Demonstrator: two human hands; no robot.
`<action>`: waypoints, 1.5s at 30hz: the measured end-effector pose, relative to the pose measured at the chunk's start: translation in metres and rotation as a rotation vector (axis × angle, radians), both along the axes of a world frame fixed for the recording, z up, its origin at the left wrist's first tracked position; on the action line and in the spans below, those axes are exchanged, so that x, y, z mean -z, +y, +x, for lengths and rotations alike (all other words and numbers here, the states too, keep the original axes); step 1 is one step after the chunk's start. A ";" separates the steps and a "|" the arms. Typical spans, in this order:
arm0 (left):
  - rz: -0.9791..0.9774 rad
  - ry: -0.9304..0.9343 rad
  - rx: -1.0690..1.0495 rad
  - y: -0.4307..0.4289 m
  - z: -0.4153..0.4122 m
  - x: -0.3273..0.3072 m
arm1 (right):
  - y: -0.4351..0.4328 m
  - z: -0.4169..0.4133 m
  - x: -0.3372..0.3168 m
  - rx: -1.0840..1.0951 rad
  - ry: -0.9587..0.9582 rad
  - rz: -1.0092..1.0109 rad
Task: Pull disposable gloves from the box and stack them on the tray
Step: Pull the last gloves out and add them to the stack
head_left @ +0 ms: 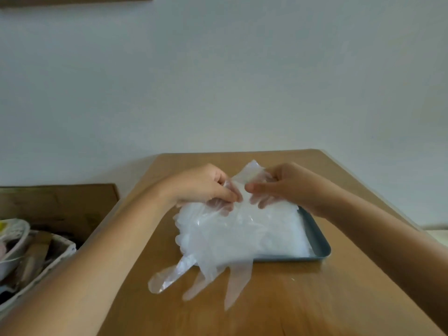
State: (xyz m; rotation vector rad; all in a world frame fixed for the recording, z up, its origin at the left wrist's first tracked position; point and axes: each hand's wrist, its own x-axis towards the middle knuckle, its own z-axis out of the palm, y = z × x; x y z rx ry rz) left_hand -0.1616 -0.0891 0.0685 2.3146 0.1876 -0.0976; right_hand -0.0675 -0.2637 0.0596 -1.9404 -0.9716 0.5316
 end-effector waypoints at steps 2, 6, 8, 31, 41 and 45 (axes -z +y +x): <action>0.007 0.112 0.023 0.006 0.010 -0.006 | 0.011 0.000 0.009 0.100 0.117 0.060; 0.094 0.297 0.017 0.028 0.032 -0.005 | 0.004 0.016 0.029 0.237 0.298 0.122; 0.109 0.312 -0.003 0.038 0.044 0.000 | -0.003 0.026 0.042 0.286 0.289 0.091; 0.718 0.037 0.138 -0.038 0.057 0.109 | -0.018 0.059 0.109 0.425 -0.669 -0.212; 0.614 0.144 0.124 -0.022 0.055 0.137 | -0.029 0.057 0.111 -0.331 -0.643 -0.613; 0.655 0.223 0.124 0.000 0.040 0.132 | -0.031 0.069 0.109 -0.319 -0.656 -0.747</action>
